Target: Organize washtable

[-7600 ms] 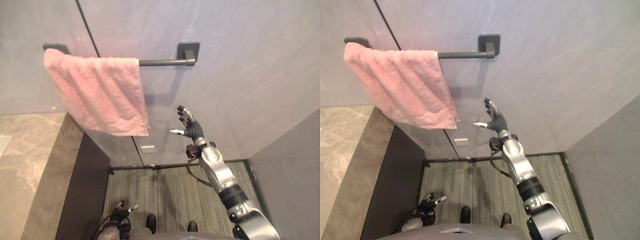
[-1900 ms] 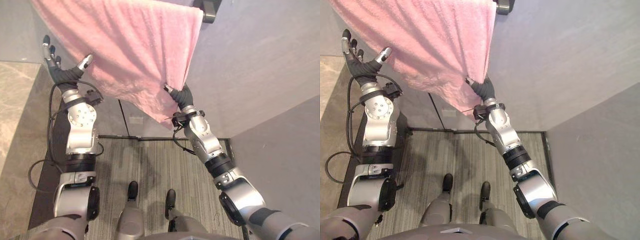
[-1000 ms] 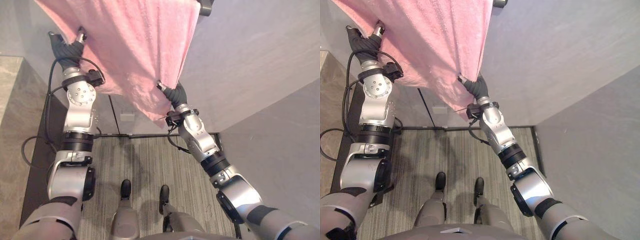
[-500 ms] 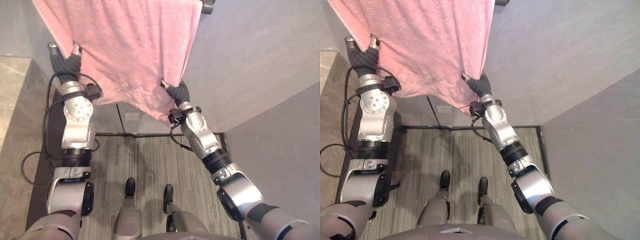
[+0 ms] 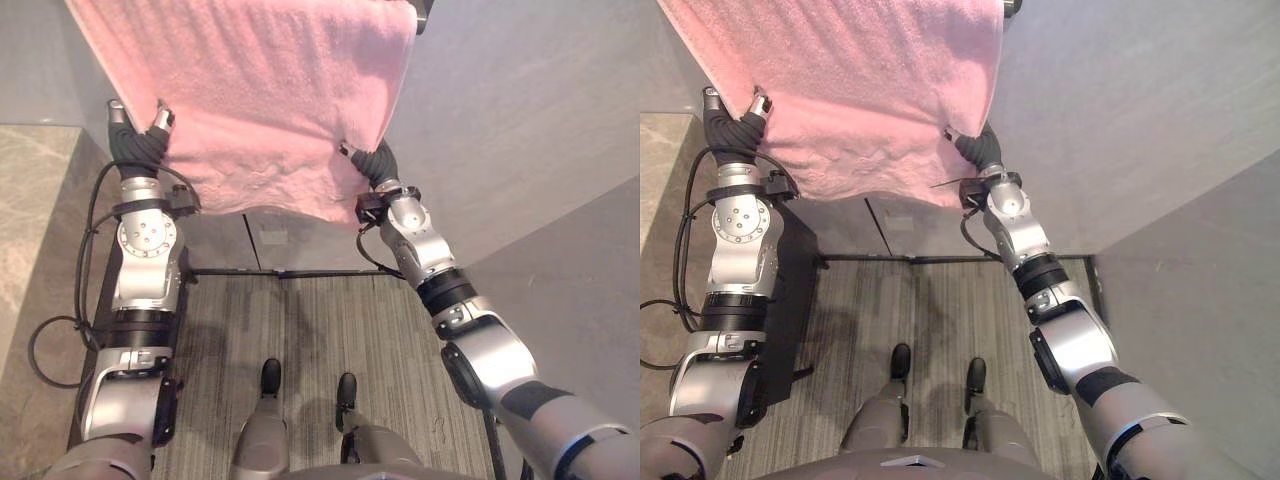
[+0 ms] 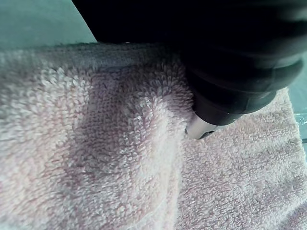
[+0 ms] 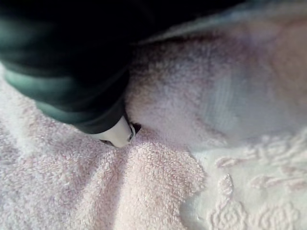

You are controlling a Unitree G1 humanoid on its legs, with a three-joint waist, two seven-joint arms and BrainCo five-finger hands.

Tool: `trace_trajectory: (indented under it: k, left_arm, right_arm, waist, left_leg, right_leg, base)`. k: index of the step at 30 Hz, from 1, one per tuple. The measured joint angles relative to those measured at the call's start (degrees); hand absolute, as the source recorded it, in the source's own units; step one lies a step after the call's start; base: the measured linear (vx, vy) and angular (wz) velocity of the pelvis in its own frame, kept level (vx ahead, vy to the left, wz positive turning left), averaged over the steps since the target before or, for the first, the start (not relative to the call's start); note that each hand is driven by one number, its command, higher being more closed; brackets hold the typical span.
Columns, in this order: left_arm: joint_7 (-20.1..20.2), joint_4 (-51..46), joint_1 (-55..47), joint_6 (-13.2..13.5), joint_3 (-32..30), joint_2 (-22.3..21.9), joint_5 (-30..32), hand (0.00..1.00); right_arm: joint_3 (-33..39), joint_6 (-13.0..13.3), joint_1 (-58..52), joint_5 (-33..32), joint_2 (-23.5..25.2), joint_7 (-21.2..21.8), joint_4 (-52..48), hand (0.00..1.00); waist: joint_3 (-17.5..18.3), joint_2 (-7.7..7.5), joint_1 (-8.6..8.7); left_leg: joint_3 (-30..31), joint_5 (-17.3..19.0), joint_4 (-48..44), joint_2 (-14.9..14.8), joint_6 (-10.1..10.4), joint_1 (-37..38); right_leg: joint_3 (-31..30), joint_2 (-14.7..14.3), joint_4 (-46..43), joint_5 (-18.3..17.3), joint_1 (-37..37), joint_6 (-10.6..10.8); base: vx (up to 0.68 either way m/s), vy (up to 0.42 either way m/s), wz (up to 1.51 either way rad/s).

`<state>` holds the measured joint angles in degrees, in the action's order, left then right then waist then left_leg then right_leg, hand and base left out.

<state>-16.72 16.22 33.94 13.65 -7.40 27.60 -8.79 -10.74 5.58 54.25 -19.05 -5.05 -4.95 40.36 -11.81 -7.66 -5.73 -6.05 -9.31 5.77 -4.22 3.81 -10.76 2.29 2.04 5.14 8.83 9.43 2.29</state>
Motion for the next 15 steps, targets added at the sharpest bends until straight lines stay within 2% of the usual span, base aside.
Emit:
trace_trajectory:
  k: [4, 8, 9, 10, 15]
  left_arm:
    - [0.22, 1.73, 0.38, -0.09, 0.01, -0.01, 0.00, 1.00]
    - [0.57, 1.77, 0.55, -0.45, 0.11, -0.01, 0.00, 1.00]
    - [0.57, 1.80, 0.66, -0.57, 0.12, -0.01, 0.01, 1.00]
    - [0.58, 1.89, 0.81, -0.65, 0.11, -0.01, 0.01, 0.00]
    - [0.57, 3.84, 1.78, -0.73, -0.47, 0.03, -0.09, 0.00]
  right_arm:
    - [0.51, -1.08, 2.63, 0.01, 0.00, 0.00, 3.08, 1.00]
    - [2.00, -1.27, 3.29, 0.02, 0.00, 0.00, 3.49, 1.00]
    - [2.00, -1.28, 4.01, 0.02, 0.00, 0.00, 4.78, 0.00]
    - [2.22, -1.37, 4.47, 0.02, 0.00, -0.01, 5.32, 0.00]
    - [4.69, -1.61, 4.57, 0.02, -0.83, -0.02, 7.36, 0.00]
  waist:
    - [-0.07, 1.33, 0.04]
    - [-0.07, 1.54, 0.07]
    - [-0.07, 1.55, 0.13]
    - [-0.08, 1.56, 0.11]
    - [-0.09, 1.58, -0.29]
  left_leg:
    - [0.03, 0.03, 0.19, 0.00, 0.02, 0.08]
    - [0.03, 0.02, 0.19, 0.00, 0.02, 0.07]
    - [0.02, 0.02, 0.19, 0.02, 0.01, 0.07]
    - [0.03, 0.02, 0.19, 0.02, 0.01, 0.06]
    - [-0.01, 0.02, 0.17, 0.05, 0.00, 0.05]
  right_leg:
    - [0.02, -0.01, 0.00, -0.01, -0.09, -0.01]
    - [0.02, -0.01, 0.00, -0.01, -0.09, -0.01]
    - [0.01, 0.00, 0.00, -0.01, -0.09, -0.01]
    - [0.02, 0.00, 0.00, -0.01, -0.07, -0.01]
    - [0.00, 0.01, 0.00, -0.01, -0.05, -0.01]
  base:
    - [0.00, 0.000, 0.00]
    - [0.00, 0.000, 0.00]
    - [0.00, 0.000, 0.00]
    - [0.00, 0.000, 0.00]
    - [0.00, 0.000, 0.00]
